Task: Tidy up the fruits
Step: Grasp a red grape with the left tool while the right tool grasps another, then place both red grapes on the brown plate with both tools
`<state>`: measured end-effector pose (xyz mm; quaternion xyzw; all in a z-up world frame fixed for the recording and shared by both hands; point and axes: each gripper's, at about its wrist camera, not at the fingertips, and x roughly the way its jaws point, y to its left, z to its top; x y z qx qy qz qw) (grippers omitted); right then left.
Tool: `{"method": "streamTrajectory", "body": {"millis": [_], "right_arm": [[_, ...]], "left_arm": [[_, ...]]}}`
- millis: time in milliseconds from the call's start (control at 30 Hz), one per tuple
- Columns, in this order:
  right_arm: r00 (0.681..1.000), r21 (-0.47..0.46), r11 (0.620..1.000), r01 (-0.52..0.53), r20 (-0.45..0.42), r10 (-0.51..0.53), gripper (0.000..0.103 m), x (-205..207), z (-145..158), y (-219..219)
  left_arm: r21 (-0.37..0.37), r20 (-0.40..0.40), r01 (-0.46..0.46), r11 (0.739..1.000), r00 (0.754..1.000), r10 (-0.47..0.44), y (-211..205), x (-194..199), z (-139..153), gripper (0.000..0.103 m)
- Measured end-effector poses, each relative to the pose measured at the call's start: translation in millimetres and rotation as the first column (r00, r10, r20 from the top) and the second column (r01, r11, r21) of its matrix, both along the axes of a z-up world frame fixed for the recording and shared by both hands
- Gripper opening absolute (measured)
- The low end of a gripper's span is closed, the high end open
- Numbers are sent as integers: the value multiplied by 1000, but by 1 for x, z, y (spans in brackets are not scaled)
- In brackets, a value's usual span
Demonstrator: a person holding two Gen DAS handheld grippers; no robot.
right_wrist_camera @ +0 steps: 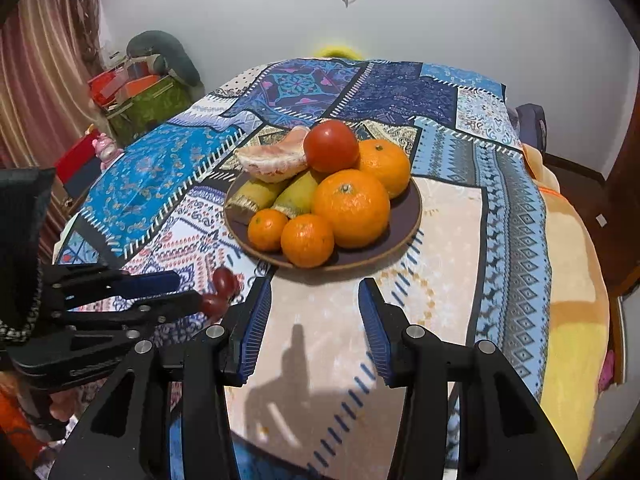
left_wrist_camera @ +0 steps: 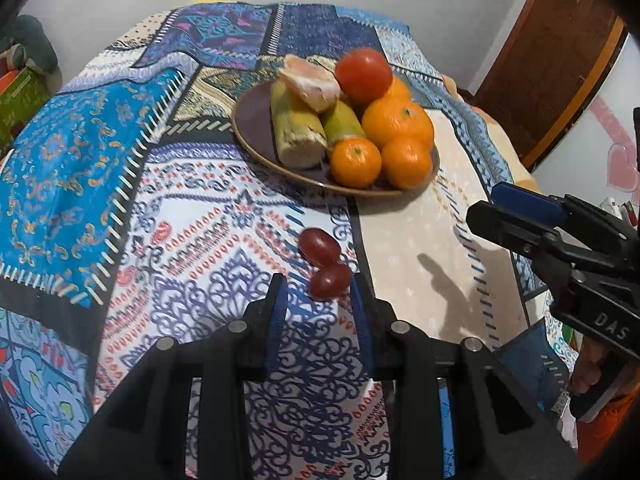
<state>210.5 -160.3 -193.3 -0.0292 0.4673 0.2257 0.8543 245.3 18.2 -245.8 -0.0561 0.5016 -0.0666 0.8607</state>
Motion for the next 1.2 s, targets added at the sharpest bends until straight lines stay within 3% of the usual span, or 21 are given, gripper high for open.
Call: {"method": "streamTrajectory", "body": {"millis": [267,333,400,967,1200], "right_arm": [[1000,16,1000,4,-21,-3,42,-1,-6,-2],[1000,18,1000,1,-25,0,42,-1,-7,0],[1000,17,1000,-6,-29,6,42,-2,-9,3],[985,-30,988,-154,-80,151,42,4,-39,80],[982,-38,986,-162,-105,158,23,10,-52,92]], "left_arm": [[-2,-21,14,1000,1000,-14,-11,8,-14,32],[-6,-12,13,1000,1000,-14,-11,8,-13,25],[-22,-10,15,1000,1000,-16,-8,8,-13,25],[-37,47,-61,997,997,63,68,-28,1,25],[-46,65,-65,997,996,68,71,-28,4,25]]}}
